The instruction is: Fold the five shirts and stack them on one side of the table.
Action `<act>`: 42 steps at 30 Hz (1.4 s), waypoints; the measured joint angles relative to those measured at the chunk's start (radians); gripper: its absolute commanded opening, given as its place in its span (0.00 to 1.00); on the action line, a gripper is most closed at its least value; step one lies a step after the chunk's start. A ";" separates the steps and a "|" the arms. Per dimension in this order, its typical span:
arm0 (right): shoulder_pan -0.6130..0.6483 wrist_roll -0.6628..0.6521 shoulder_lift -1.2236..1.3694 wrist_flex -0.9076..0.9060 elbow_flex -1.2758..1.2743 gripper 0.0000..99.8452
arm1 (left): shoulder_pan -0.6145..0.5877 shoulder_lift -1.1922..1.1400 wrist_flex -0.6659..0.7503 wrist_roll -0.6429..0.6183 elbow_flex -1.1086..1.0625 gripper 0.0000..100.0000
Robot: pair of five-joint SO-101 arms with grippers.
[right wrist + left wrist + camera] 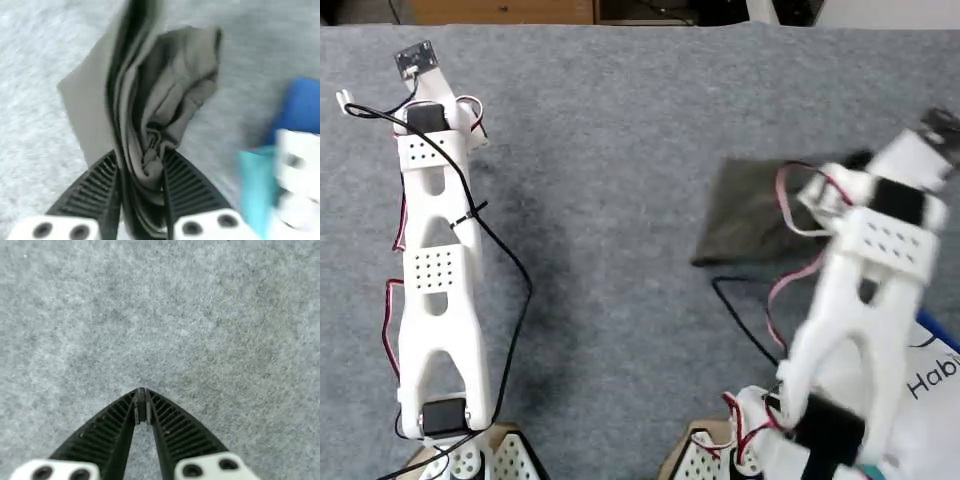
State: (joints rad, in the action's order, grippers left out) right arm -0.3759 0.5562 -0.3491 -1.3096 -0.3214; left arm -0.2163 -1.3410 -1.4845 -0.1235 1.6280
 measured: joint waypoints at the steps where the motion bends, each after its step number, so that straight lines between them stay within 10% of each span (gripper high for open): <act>1: -0.040 -0.018 -0.031 -0.032 0.000 0.00 | 0.002 0.000 0.000 0.000 0.000 0.02; 19: -0.832 -0.520 -0.284 -0.255 -0.071 0.00 | 0.002 0.000 0.002 0.002 0.000 0.02; 42: -1.138 -0.825 -0.285 -0.224 -0.124 0.00 | -0.052 0.000 -0.184 0.140 0.000 0.02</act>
State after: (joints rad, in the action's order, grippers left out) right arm -1.5144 -0.2693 -0.6345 -1.5336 -0.4457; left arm -0.2685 -1.3410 -1.6686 0.0161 1.6280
